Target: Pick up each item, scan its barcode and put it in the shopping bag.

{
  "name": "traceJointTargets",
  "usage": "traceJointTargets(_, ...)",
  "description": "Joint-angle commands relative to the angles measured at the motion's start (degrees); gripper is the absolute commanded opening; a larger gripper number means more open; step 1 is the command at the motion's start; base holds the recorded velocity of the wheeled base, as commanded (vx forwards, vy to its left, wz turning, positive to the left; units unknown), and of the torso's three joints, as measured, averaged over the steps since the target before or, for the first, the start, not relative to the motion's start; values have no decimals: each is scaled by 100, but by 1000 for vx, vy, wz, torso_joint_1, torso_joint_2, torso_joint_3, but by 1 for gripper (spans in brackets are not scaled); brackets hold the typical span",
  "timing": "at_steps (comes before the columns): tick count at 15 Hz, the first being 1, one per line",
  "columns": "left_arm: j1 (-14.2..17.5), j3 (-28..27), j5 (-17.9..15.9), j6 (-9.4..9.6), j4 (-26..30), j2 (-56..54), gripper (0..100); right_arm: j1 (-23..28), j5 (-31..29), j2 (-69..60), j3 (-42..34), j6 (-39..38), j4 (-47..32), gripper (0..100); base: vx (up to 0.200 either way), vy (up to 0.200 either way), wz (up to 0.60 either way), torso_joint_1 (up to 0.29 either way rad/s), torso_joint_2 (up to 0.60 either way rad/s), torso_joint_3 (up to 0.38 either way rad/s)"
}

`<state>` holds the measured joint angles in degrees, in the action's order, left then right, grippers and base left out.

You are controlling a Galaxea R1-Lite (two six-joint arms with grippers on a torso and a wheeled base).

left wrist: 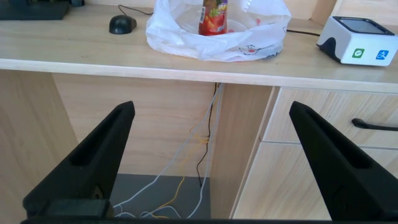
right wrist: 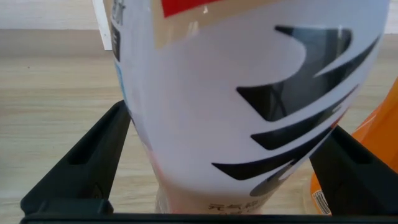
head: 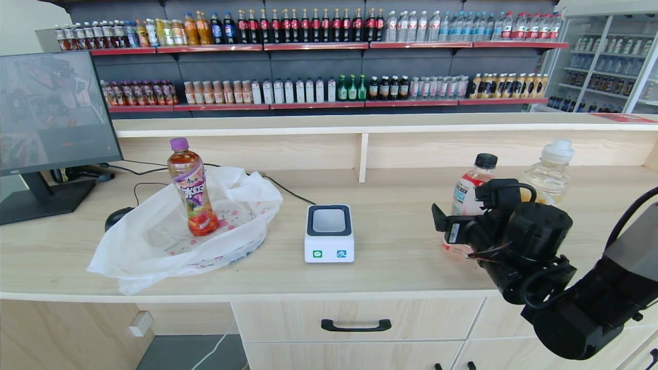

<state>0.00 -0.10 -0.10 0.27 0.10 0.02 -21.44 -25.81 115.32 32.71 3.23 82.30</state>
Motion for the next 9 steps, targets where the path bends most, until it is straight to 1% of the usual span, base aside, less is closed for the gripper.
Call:
traceJointTargets(1,0,1,1,0,-1,-2,100,0,-3,8,-1,2,-3,100,0,0,0,0,0,0)
traceJointTargets(2,0,1,1,0,-1,-2,100,0,-3,8,8,-7,-3,100,0,0,0,0,0,0)
traceJointTargets(3,0,10,1,0,-1,-2,100,0,-3,-1,25,-15,-3,0,0,0,0,0,0,0)
traceJointTargets(9,0,1,1,0,-1,-2,100,0,-12,-45,43,-15,5,0,0,0,0,0,0,0)
